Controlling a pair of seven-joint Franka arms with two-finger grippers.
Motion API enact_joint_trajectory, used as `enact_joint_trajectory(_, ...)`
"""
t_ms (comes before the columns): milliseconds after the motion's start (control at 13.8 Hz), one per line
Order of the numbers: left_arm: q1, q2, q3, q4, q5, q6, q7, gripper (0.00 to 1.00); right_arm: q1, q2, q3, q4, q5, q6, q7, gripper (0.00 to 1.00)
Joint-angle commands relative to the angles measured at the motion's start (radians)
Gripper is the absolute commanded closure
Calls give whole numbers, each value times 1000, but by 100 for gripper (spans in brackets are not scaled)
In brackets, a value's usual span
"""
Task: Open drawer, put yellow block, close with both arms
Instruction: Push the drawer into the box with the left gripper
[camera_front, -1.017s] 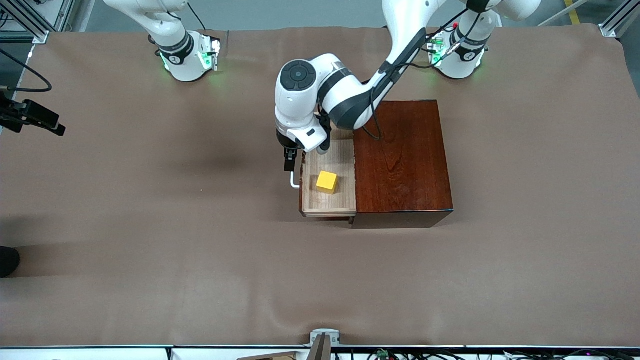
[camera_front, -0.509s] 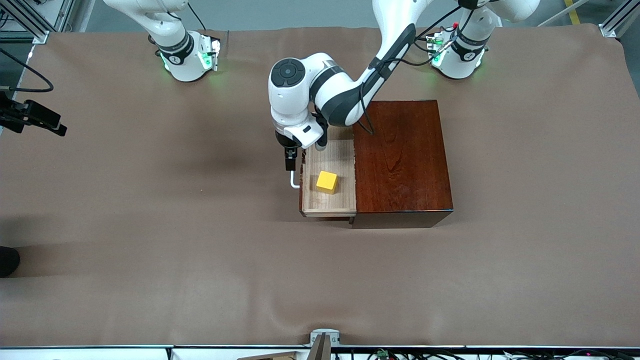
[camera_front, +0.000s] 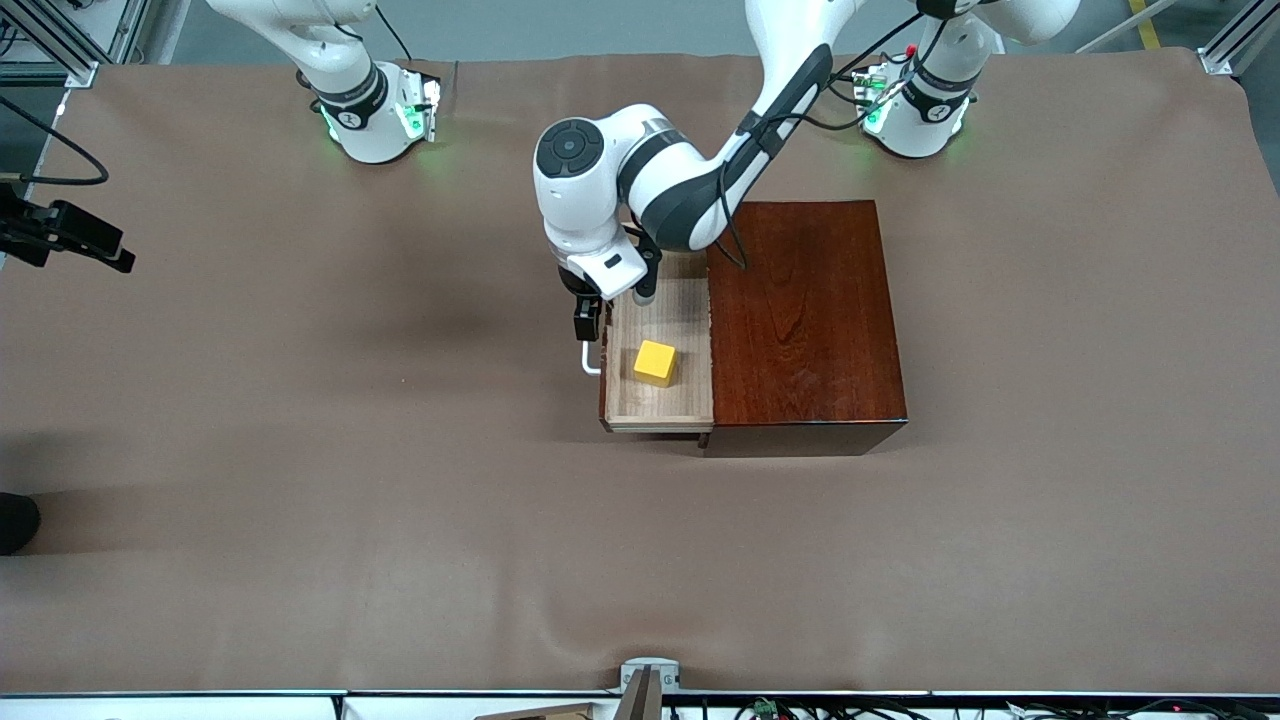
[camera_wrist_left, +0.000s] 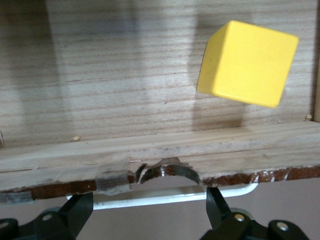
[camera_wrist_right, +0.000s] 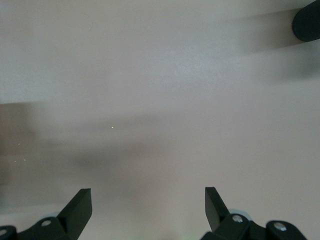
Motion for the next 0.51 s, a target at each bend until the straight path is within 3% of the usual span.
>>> enact_joint_trajectory(0,34,-21,8,8,24,-88,44,0,-11,2,14,7,-16,-2,0,0)
enact_joint_trajectory(436,99,-21,16,6,28,-203,38,0,-12,2,14,7,-16,-2,0,0)
